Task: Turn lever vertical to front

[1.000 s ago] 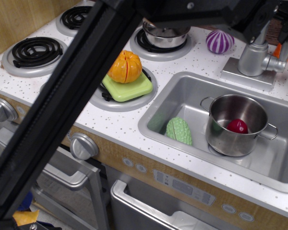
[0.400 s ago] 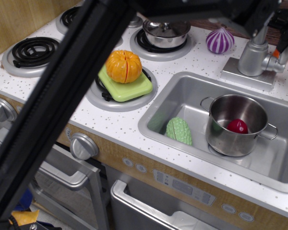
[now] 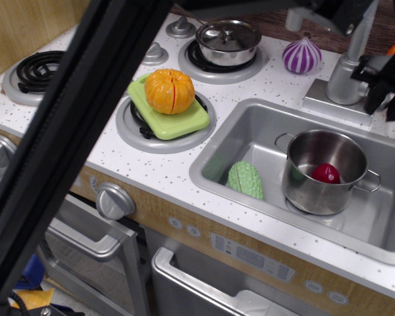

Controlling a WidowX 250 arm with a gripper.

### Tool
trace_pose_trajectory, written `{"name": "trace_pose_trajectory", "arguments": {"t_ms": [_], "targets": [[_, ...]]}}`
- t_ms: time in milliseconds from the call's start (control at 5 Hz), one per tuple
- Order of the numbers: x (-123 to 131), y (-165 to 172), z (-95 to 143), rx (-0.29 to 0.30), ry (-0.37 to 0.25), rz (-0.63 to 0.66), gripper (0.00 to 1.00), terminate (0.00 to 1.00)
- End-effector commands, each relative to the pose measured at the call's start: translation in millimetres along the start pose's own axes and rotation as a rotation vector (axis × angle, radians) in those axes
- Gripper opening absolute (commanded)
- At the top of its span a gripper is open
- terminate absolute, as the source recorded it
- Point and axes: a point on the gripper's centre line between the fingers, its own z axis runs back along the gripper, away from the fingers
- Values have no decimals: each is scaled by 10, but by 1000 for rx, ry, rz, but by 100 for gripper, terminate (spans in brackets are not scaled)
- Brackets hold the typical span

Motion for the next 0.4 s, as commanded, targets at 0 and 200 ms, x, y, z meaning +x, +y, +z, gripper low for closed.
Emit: {"name": "trace_pose_trajectory", "arguments": {"t_ms": [0,200], "targets": [[81,54,263,-90,-67,47,0,0],[105,61,249,-79,-39,49,0,100]]}}
